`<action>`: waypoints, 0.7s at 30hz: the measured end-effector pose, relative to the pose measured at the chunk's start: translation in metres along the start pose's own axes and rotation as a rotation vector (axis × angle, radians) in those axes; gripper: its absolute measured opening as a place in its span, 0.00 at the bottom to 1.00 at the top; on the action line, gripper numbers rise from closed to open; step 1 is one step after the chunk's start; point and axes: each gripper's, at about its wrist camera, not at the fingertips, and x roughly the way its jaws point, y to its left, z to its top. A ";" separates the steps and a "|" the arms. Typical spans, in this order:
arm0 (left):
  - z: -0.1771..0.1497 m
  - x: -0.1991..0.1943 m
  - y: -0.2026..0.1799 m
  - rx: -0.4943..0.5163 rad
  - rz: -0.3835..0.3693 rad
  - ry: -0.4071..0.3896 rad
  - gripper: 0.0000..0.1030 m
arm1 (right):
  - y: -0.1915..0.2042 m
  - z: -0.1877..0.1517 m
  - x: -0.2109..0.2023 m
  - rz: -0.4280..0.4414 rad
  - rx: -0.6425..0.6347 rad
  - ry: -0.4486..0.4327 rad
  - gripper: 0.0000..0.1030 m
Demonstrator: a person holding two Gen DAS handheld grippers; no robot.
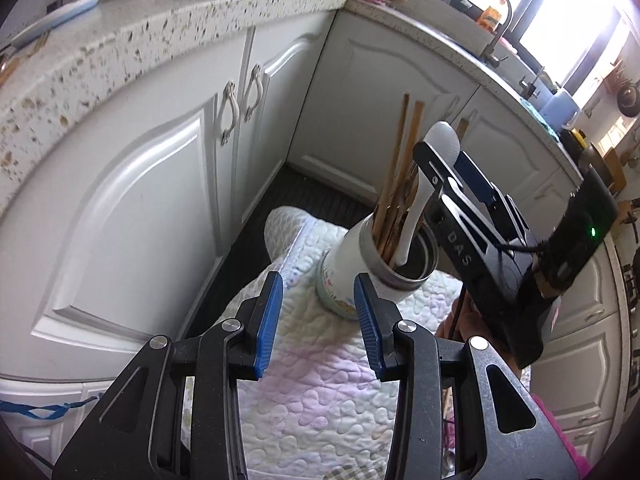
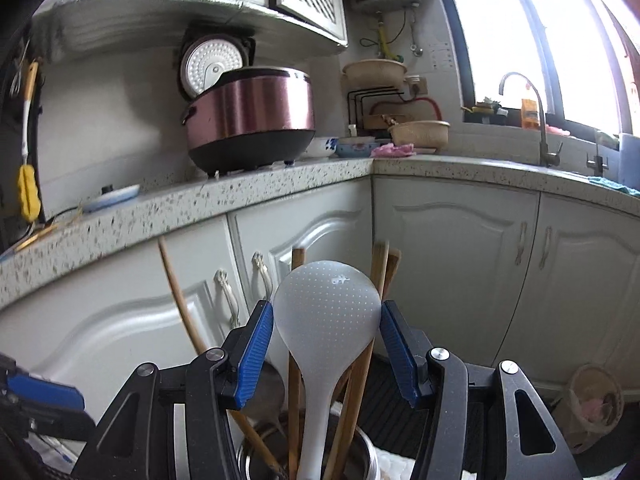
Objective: Organize utensils
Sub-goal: 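Lower the ceramic spoon into the white jar with the right gripper while the left gripper drops the chopstick in, then move both open grippers back toward the last chopstick and metal spoon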
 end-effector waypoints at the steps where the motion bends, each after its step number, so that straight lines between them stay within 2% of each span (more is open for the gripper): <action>1: 0.000 0.003 0.000 0.001 0.002 0.006 0.35 | 0.000 -0.004 0.000 0.000 -0.005 0.012 0.52; 8: -0.002 0.014 -0.004 -0.006 -0.012 0.020 0.35 | -0.014 -0.015 -0.010 0.004 0.013 0.079 0.52; 19: -0.017 0.023 -0.009 -0.003 0.004 0.053 0.35 | -0.010 -0.035 -0.008 0.056 0.013 0.276 0.52; 21: -0.020 0.024 -0.011 -0.002 0.012 0.054 0.35 | -0.011 -0.035 -0.012 0.058 0.019 0.290 0.56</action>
